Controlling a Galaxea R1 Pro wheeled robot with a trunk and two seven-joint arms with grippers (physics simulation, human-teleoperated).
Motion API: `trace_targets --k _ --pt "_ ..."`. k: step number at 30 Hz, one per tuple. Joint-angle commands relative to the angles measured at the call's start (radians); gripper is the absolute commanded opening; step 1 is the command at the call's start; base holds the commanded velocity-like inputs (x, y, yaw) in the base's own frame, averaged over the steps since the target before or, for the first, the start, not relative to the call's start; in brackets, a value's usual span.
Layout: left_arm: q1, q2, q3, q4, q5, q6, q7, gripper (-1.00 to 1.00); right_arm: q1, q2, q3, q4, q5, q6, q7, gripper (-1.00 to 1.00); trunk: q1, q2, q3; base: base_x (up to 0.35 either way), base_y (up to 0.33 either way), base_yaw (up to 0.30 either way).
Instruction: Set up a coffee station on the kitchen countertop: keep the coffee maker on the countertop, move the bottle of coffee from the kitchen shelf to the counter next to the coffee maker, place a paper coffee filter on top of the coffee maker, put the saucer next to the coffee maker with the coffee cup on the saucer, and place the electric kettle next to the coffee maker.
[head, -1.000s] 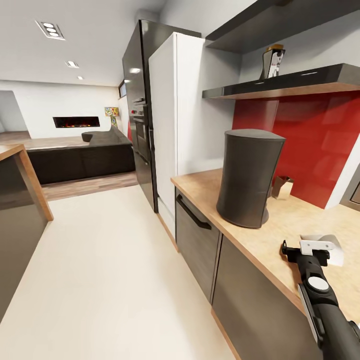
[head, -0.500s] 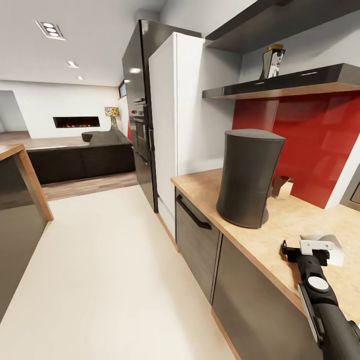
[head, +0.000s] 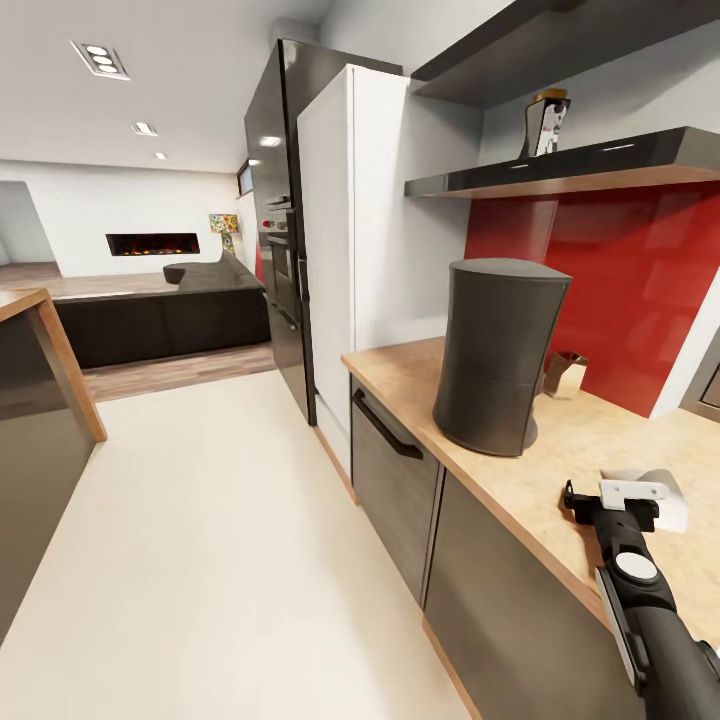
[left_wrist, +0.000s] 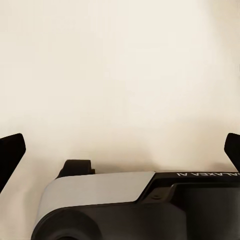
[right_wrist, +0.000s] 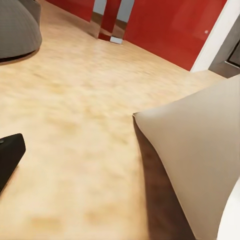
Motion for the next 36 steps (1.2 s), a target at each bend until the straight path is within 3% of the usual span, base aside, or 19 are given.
trace_targets --k 1,36 --pt "0.0 0.0 0.002 0.0 0.0 -0.003 0.0 1.0 -0.001 0.0 0.0 0.053 0.013 0.011 -0.001 1.0 0.0 0.0 -0.001 0.0 0.0 0.0" --pt "0.0 0.0 0.002 0.0 0.0 -0.002 0.0 1.0 -0.043 0.0 -0.01 0.105 0.014 0.01 -0.01 1.0 0.0 0.0 -0.001 0.0 0.0 0.0"
